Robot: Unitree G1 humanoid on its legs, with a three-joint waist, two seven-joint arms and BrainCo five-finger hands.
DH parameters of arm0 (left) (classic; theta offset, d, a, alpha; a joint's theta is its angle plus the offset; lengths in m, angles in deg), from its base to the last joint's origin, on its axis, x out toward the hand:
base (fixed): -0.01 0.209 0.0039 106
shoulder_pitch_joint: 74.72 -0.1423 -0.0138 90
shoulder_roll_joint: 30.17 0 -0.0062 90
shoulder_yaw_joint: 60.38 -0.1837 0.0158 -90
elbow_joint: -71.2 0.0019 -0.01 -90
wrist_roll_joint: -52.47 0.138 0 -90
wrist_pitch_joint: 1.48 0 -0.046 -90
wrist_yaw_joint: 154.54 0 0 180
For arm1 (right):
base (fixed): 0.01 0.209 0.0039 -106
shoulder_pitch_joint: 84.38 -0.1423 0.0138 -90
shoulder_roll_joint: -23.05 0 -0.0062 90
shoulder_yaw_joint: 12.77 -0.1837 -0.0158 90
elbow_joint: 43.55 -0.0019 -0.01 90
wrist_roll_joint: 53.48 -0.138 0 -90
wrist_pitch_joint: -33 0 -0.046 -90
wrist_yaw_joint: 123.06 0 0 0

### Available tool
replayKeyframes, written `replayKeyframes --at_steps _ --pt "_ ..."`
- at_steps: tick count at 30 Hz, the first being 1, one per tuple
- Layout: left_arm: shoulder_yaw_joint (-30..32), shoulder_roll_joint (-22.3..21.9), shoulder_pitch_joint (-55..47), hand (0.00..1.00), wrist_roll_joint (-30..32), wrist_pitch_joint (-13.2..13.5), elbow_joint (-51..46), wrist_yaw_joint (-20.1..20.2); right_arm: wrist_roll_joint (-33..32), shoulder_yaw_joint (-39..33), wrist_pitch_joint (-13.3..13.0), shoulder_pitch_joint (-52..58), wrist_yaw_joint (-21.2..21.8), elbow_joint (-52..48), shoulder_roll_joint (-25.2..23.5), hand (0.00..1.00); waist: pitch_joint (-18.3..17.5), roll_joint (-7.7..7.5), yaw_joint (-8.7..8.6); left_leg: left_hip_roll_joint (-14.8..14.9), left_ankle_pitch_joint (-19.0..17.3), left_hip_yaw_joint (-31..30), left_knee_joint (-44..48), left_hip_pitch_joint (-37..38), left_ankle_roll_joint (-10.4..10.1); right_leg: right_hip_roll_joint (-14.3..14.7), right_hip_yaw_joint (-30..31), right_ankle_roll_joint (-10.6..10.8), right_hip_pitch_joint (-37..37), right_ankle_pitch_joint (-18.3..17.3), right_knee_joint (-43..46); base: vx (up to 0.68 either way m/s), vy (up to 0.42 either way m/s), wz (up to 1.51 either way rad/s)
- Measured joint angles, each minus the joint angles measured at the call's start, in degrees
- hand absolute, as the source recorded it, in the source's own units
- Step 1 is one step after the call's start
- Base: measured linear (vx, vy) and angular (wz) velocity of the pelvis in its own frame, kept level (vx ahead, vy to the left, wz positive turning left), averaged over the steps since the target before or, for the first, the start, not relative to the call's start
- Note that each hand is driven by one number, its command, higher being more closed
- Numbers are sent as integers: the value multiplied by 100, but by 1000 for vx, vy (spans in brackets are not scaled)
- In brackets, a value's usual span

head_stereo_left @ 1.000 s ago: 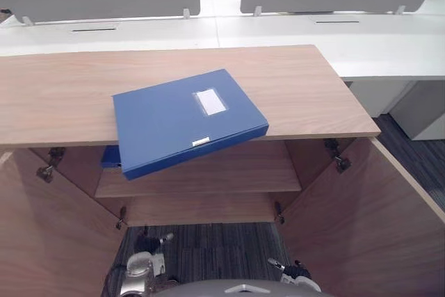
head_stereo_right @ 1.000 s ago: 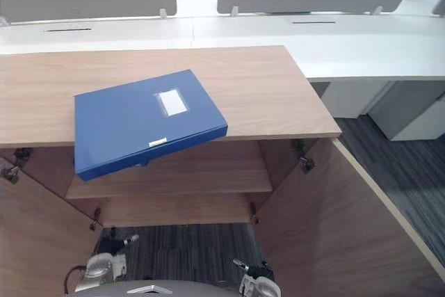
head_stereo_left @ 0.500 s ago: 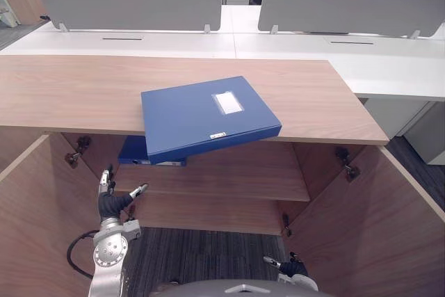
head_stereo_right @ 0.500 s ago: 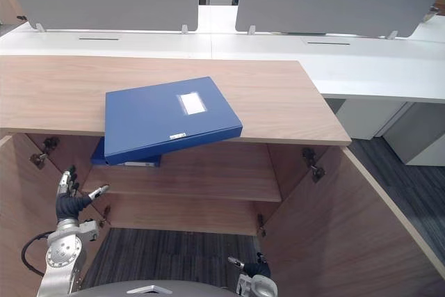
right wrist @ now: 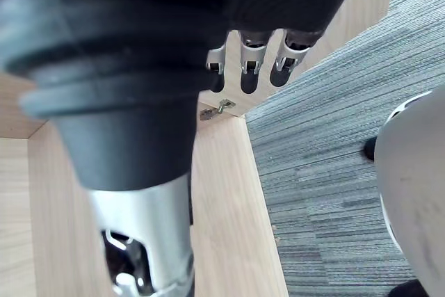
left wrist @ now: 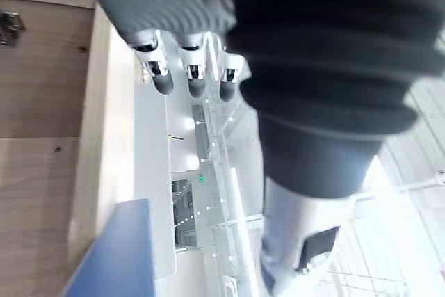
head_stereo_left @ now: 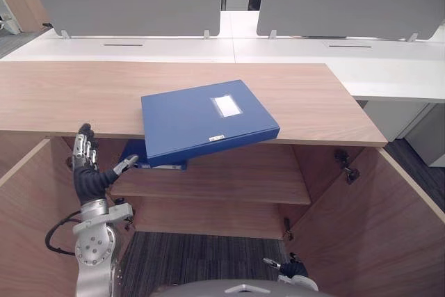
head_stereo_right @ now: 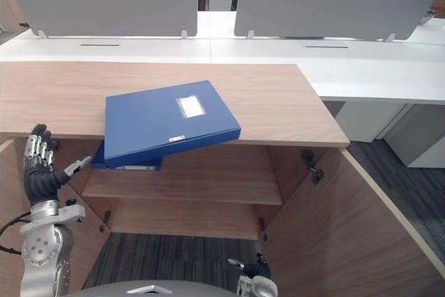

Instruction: Walk over to the cabinet, pick up the folder, carry it to the office cabinet, place the folder inside the office cabinet, then close the office cabinet door

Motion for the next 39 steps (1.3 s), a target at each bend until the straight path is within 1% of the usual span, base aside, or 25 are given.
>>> replayKeyframes --at_steps 1,6,8,14,20,22,26,29,33,35,39 --pt "-7 55 3 0 0 46 -34 13 2 3 1 1 20 38 16 0 -33 15 -2 -1 17 4 -7 -4 -27 12 23 -9 0 7 -4 0 0 0" --pt "-95 254 94 0 7 49 -29 90 3 29 3 -26 134 342 117 0 -170 68 -17 2 49 6 -88 11 -46 61 101 -35 -3 23 -44 6 0 -1" --pt "-259 484 145 0 120 48 -29 100 5 47 2 -31 142 457 180 0 -198 102 -29 10 71 13 -154 27 -55 98 192 -54 -3 35 -73 -11 -3 -2" --pt "-772 1006 316 0 1055 39 -29 75 10 98 -1 -41 138 507 250 0 -248 173 -54 21 78 15 -163 52 -63 127 251 -59 1 36 -78 -7 -4 -2" --pt "-1379 1460 505 0 1784 37 -31 124 9 146 -69 -145 134 697 309 0 -261 176 -131 14 79 30 -167 70 -64 139 366 -62 -7 37 -74 -7 0 -3" --pt "-1553 1659 617 0 2057 37 -34 214 8 156 -76 -159 133 732 347 0 -265 174 -150 9 79 32 -167 74 -64 139 392 -63 -12 37 -88 0 0 0" --pt "-1809 1885 634 0 2754 24 -42 182 5 159 -87 -256 130 941 407 0 -291 171 -172 5 79 36 -169 72 -64 154 479 -65 -26 37 -107 0 0 0" --pt "-2033 1928 637 0 3206 4 -42 101 2 157 -91 -258 127 989 465 0 -296 165 -173 0 79 33 -169 69 -64 156 503 -67 -44 36 -113 0 0 0" --pt "-2171 1927 638 0 3738 -54 -42 -51 -1 154 -98 -271 123 1115 479 0 -331 134 -178 1 80 31 -169 52 -64 161 510 -73 -69 32 -115 0 0 0" --pt "-2274 1922 639 0 4082 -139 -37 -74 -3 154 -97 -270 124 1129 483 0 -378 125 -182 0 84 26 -168 24 -59 162 513 -74 -96 35 -114 0 0 0" --pt "-2327 1885 639 0 4449 -233 -29 -229 -5 155 -96 -270 125 1137 482 0 -377 120 -190 0 87 21 -169 24 -57 165 518 -76 -95 36 -115 0 0 0"
